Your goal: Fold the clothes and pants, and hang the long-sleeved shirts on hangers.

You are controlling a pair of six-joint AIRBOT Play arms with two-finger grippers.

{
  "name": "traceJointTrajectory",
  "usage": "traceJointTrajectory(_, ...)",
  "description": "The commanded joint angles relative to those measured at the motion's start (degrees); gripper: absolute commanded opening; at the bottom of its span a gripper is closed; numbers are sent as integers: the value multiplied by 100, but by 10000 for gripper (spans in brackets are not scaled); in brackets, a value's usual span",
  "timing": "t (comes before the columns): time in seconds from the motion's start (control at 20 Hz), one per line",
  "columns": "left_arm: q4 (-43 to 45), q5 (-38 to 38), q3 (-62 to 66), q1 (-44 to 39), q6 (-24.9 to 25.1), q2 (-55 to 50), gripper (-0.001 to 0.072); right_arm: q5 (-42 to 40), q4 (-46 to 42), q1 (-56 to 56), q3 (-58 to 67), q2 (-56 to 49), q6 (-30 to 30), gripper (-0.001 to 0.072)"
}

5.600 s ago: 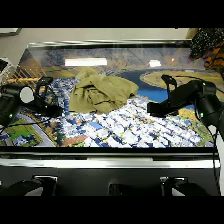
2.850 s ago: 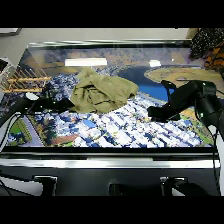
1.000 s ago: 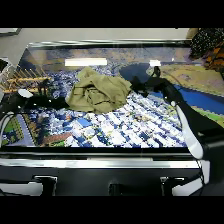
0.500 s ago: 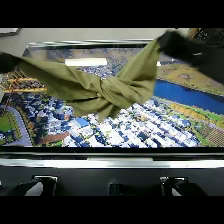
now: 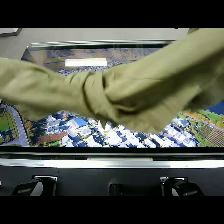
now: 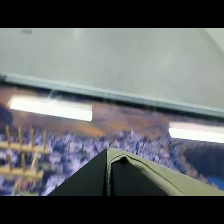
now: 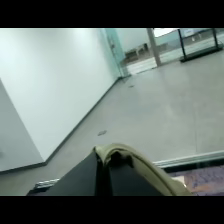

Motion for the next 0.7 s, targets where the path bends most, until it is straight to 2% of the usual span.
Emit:
traceJointTrajectory(0.0, 149, -667, -310, -2, -199, -153, 31, -354, -953, 4, -2, -483, 1126, 40)
traceJointTrajectory(0.1, -256, -704, -758, -2, -197, -459, 31, -363, -787, 4, -2, -1403, 1370, 40)
traceJointTrajectory(0.25, -898, -682, -1591, -44, -197, -1226, 31, 28, -87, 4, 0, -3130, 1410, 41)
traceJointTrajectory(0.45, -911, -57, -2409, -354, -192, -2579, 31, 514, 1379, 4, 111, -5366, 1403, 53)
traceJointTrajectory(0.5, -911, 140, -2472, -450, -166, -2970, 31, 514, 1731, 4, 111, -5744, 1392, 95)
traceJointTrajectory(0.55, -914, 299, -2479, -542, -107, -3335, 31, 509, 2085, 7, 111, -6063, 1248, 107)
traceJointTrajectory(0.65, -916, 603, -2476, -739, -85, -4041, 31, 511, 2675, 7, 111, -6540, 1049, 196)
